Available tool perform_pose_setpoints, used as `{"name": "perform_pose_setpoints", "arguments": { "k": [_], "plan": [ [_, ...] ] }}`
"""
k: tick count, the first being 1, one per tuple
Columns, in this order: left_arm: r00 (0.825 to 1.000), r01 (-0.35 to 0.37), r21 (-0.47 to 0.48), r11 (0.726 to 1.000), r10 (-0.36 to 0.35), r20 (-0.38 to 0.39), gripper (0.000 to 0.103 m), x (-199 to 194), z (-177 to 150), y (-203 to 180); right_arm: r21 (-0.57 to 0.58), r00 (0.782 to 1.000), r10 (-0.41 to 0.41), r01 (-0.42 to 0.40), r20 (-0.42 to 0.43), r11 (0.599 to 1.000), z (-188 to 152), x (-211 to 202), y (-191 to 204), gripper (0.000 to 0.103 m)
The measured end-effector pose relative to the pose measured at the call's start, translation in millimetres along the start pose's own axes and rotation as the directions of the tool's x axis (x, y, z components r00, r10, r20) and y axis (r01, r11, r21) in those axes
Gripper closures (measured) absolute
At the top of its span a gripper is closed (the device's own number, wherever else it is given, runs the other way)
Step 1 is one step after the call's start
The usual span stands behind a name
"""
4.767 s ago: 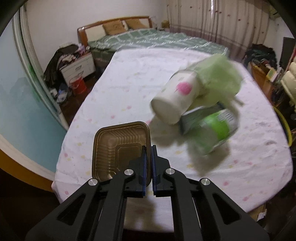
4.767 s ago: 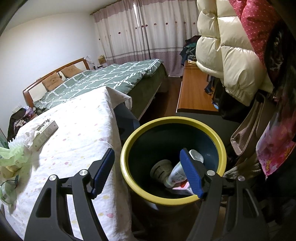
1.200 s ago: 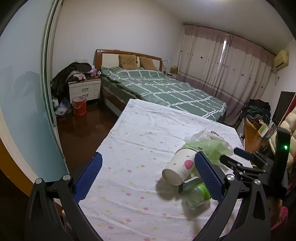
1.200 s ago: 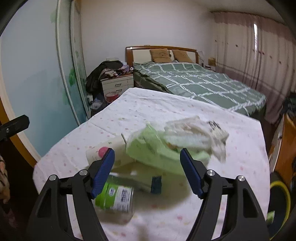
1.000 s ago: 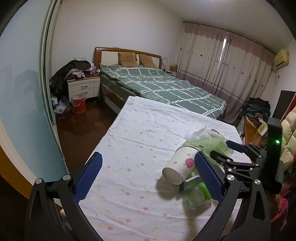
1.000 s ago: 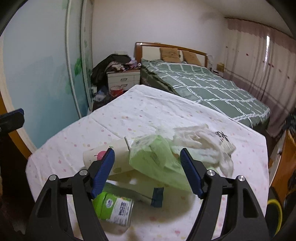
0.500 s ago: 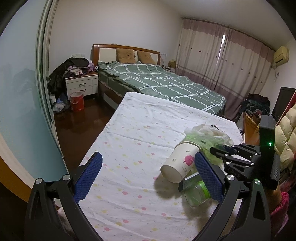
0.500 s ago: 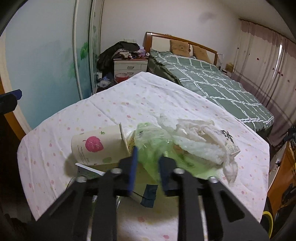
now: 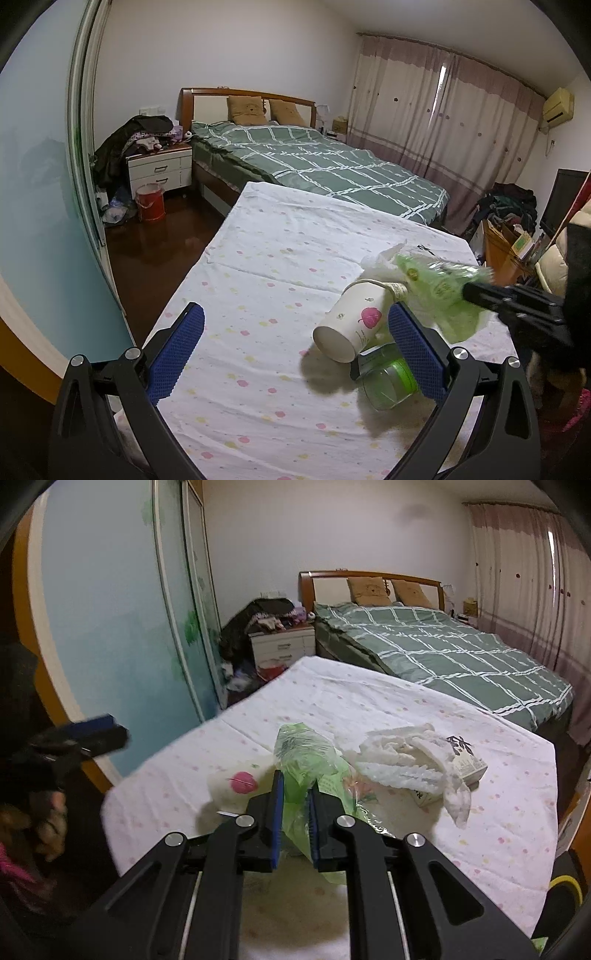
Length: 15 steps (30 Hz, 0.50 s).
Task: Collect trash
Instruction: 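Grasp the green plastic bag with the right gripper and lift it, then carry the green bag over the yellow bin and open the right gripper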
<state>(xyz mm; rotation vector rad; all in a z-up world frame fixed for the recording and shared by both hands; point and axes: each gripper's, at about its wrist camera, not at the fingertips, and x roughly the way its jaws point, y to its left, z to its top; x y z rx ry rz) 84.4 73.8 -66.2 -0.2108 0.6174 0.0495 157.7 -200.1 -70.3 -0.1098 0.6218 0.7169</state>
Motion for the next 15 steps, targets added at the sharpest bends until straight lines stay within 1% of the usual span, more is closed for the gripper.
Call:
{"name": "perform_pose_setpoints", "arguments": {
  "k": [5, 7, 9, 10, 11, 13, 15],
  "plan": [
    [1.000, 0.002, 0.006, 1.000, -0.002, -0.009, 0.005, 2.8, -0.8, -4.0, 0.005, 0.997, 0.027, -0.027, 0.078, 1.000, 5.7, -39.7, 7.8, 0.092],
    [1.000, 0.005, 0.010, 1.000, -0.005, -0.011, 0.005, 3.0, -1.6, -5.8, 0.011, 0.992, 0.009, -0.010, 0.124, 1.000, 8.0, -59.8, 6.3, 0.092],
    [1.000, 0.009, 0.017, 1.000, -0.009, -0.015, 0.005, 3.9, -2.3, -8.9, 0.027, 0.986, -0.043, 0.039, 0.164, 0.999, 7.9, -78.1, -1.9, 0.092],
    [1.000, 0.012, 0.021, 1.000, -0.012, -0.017, 0.005, 4.5, -2.6, -10.8, 0.041, 0.980, -0.090, 0.084, 0.180, 0.996, 6.5, -87.4, -9.3, 0.092],
    [1.000, 0.014, 0.023, 1.000, -0.013, -0.018, 0.005, 4.9, -2.9, -11.6, 0.054, 0.975, -0.120, 0.112, 0.188, 0.992, 5.0, -93.4, -15.5, 0.092],
    [1.000, 0.018, 0.028, 0.999, -0.017, -0.023, 0.005, 6.8, -3.7, -14.6, 0.106, 0.960, -0.203, 0.186, 0.193, 0.977, -2.6, -106.8, -36.6, 0.091],
    [0.999, 0.021, 0.031, 0.999, -0.021, -0.027, 0.005, 8.5, -4.3, -16.8, 0.164, 0.935, -0.305, 0.278, 0.178, 0.947, -14.7, -117.2, -63.6, 0.091]
  ]
}}
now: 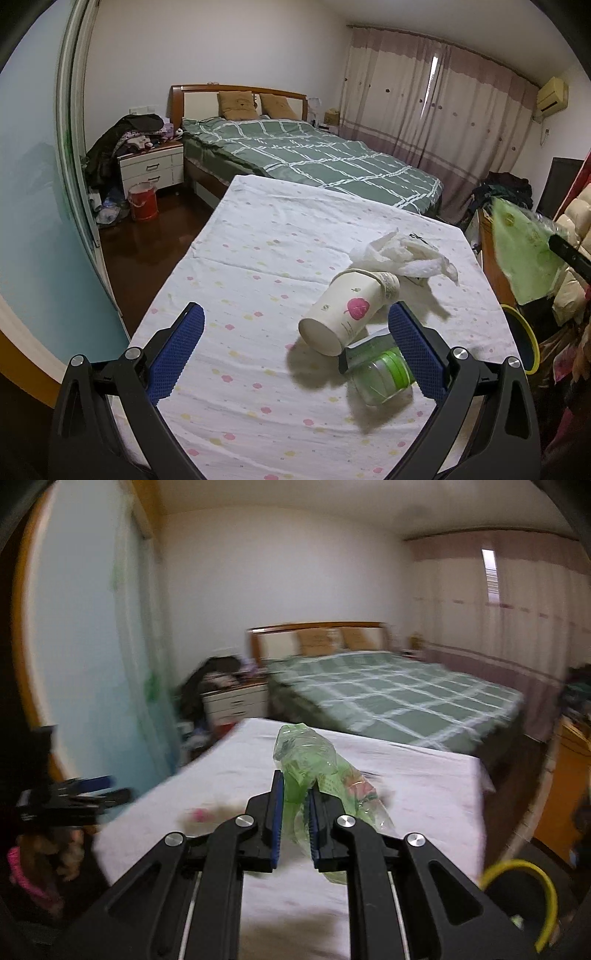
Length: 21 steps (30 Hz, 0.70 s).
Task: Collect trash
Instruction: 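Carry the green bag over the yellow bin and open the right gripper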
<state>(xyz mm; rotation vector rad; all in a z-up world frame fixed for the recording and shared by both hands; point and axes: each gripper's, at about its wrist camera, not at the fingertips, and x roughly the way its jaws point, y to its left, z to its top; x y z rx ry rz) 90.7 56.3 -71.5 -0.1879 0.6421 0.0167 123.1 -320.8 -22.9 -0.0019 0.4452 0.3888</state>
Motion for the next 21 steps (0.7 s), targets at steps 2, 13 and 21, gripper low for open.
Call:
{"name": "perform_pose_setpoints", "arguments": {
  "k": [2, 13, 21],
  "plan": [
    [1.000, 0.003, 0.006, 1.000, -0.003, -0.002, 0.005, 2.2, -0.4, -4.2, 0.043, 0.994, -0.109, 0.109, -0.014, 0.993, -10.5, -2.4, -32.0, 0.089],
    [0.999, 0.038, 0.062, 0.997, -0.036, -0.030, 0.005, 17.8, 0.4, -45.5, 0.130, 0.868, -0.452, 0.481, -0.205, 0.867, -85.5, 20.4, -169.5, 0.089],
    [0.997, 0.058, 0.119, 0.991, -0.052, -0.053, 0.005, 27.8, 2.6, -81.7, 0.155, 0.828, -0.479, 0.535, -0.292, 0.830, -126.5, 39.6, -211.8, 0.069]
  ]
}}
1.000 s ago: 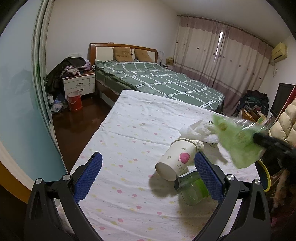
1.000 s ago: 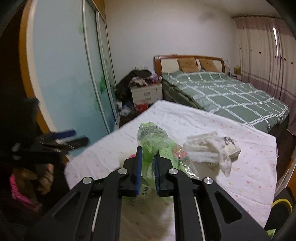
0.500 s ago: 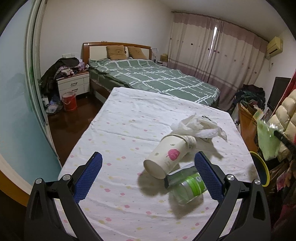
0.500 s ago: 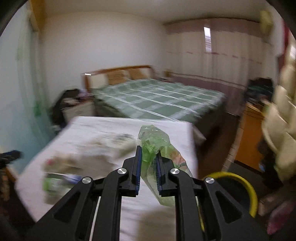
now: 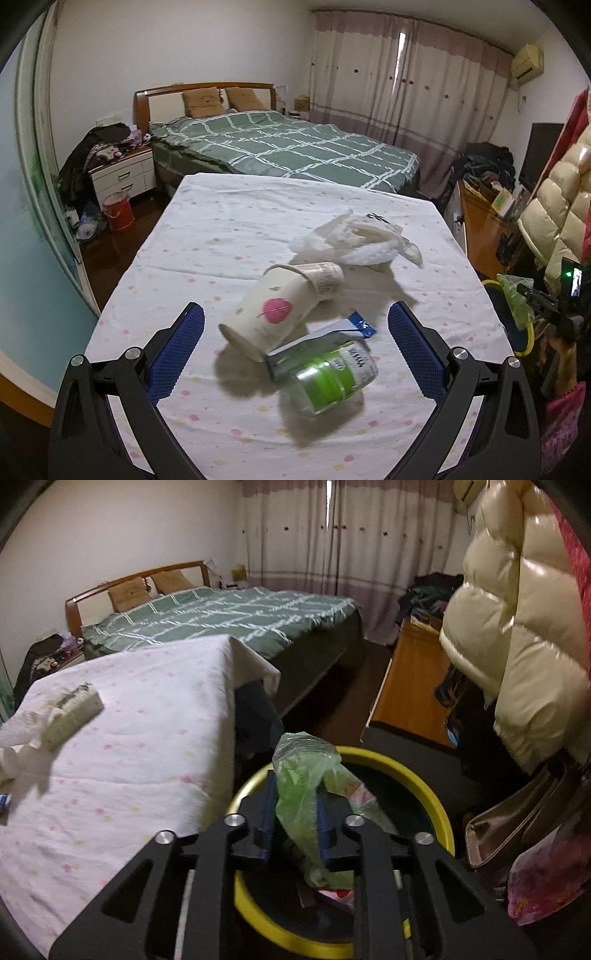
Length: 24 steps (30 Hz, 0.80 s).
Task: Collect trash
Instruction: 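Carry the green bag over the yellow bin and open the right gripper, then grasp the white paper cup with the left gripper and lift it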
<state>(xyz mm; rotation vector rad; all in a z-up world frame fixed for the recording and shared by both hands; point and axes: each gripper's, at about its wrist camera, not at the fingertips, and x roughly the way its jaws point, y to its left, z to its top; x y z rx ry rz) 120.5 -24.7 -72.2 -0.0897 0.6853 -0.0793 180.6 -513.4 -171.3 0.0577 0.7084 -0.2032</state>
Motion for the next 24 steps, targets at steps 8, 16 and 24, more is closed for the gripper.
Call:
{"name": "perform_pose_setpoints", "arguments": {
  "k": [8, 16, 24],
  "plan": [
    [1.000, 0.005, 0.024, 1.000, -0.004, -0.022, 0.005, 10.4, 3.7, -14.3, 0.009, 1.000, -0.010, 0.010, 0.016, 1.000, 2.0, -0.7, -2.5, 0.050],
    [0.999, -0.002, 0.036, 0.999, 0.004, -0.052, 0.005, 28.2, 2.2, -8.4, 0.032, 0.998, 0.030, -0.032, 0.049, 0.999, 0.2, -23.1, 5.6, 0.048],
    [0.990, 0.018, 0.071, 0.997, -0.008, -0.140, 0.005, 69.6, 3.9, 10.6, 0.000, 0.994, 0.079, -0.080, 0.077, 0.997, 3.8, -39.0, 26.4, 0.047]
  ]
}}
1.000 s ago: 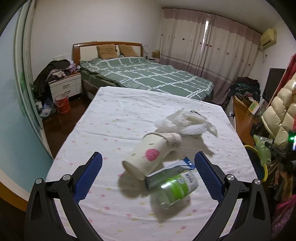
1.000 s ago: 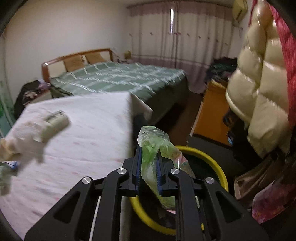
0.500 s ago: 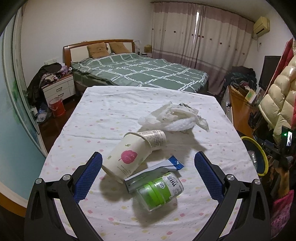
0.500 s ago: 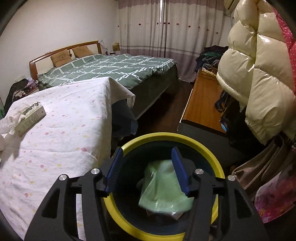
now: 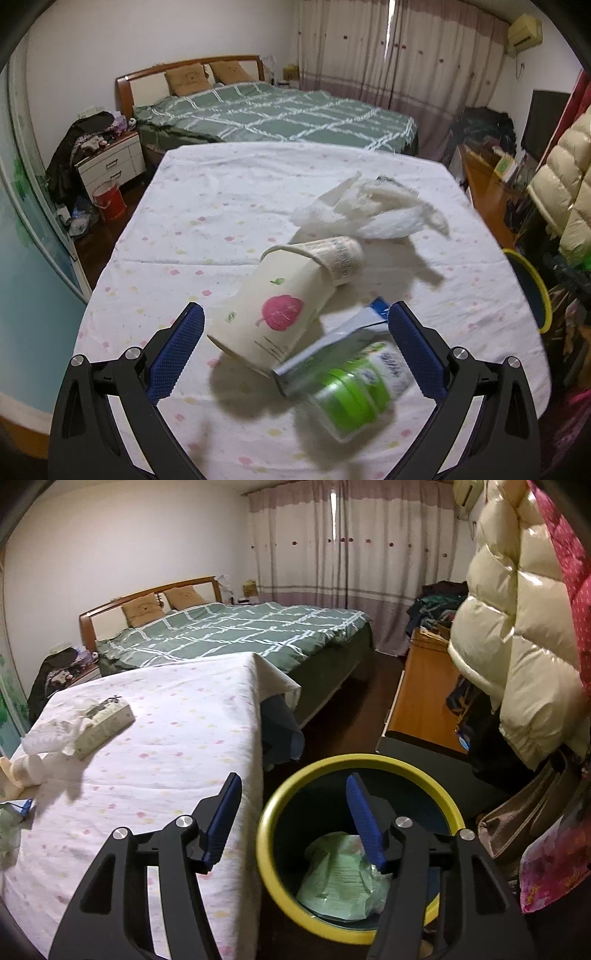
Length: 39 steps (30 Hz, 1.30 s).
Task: Collect trash
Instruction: 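Grasp the white paper cup with the left gripper and lift it, then carry the paper cup over the yellow bin and open the left gripper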
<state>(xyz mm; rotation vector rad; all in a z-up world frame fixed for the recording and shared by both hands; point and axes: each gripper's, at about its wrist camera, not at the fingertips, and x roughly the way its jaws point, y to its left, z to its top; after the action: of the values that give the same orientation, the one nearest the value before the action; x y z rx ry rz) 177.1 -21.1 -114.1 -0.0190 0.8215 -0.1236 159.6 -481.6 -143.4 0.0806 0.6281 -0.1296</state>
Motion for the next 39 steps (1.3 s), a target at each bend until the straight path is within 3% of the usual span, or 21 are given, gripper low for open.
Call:
{"name": "perform_pose_setpoints", "arguments": {
  "k": [12, 20, 24, 33, 39],
  "plan": [
    [0.993, 0.051, 0.073, 0.996, -0.042, -0.109, 0.007, 49.9, 19.0, 17.7, -0.012, 0.999, 0.024, -0.024, -0.034, 1.000, -2.9, 7.1, 13.5, 0.046],
    [0.977, 0.090, 0.095, 0.991, -0.070, -0.203, 0.017, 78.9, 20.3, 22.2, -0.018, 0.998, 0.043, -0.044, -0.053, 0.999, -1.7, 13.7, 21.1, 0.046],
    [0.969, 0.105, 0.103, 0.989, -0.078, -0.233, 0.031, 85.9, 18.2, 22.2, -0.028, 0.996, 0.058, -0.060, -0.066, 0.998, -3.4, 18.0, 26.9, 0.046],
    [0.976, 0.078, 0.079, 0.994, -0.060, -0.211, 0.038, 67.2, 10.8, 43.9, -0.025, 0.995, 0.074, -0.076, -0.073, 0.997, -5.6, 19.4, 29.7, 0.046],
    [0.991, 0.037, 0.021, 0.999, -0.034, -0.126, 0.039, 34.6, 13.1, 61.1, -0.009, 0.995, 0.083, -0.083, -0.058, 0.996, -5.7, 12.8, 28.1, 0.046]
  ]
}}
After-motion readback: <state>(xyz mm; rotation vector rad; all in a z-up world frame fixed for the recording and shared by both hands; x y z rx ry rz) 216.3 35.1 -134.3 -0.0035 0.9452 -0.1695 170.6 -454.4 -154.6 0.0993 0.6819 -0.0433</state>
